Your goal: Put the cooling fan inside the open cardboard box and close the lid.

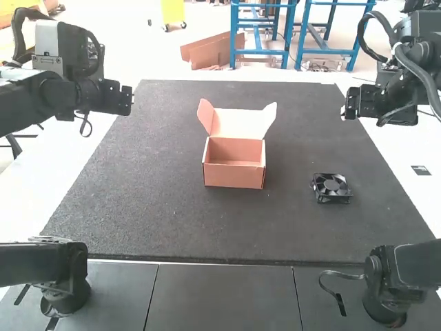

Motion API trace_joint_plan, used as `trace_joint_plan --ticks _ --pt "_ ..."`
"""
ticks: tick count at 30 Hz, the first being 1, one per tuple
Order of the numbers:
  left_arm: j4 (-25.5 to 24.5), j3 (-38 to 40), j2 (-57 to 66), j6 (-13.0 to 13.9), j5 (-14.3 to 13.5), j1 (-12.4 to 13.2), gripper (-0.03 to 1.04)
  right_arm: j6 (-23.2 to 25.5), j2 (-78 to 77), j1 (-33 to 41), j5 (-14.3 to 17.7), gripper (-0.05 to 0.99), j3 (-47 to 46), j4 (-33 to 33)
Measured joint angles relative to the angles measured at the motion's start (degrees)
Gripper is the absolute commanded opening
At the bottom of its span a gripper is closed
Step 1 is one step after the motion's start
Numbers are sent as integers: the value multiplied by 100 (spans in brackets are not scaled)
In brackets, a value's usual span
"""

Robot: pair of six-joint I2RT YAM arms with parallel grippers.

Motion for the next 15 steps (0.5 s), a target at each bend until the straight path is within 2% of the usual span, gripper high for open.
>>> trace_joint_plan --ticks 4,8,12,15 --pt "-339 146 210 13 -81 0 97 -310 372 -96 0 91 223 -332" --pt "-518 317 223 15 -31 0 97 -452 719 -299 0 91 337 -584" --pt "-721 442 223 -52 249 0 97 -588 999 -538 -90 91 330 -730" --pt "-920 442 260 -286 647 2 97 -772 1104 -787 -181 90 249 -713"
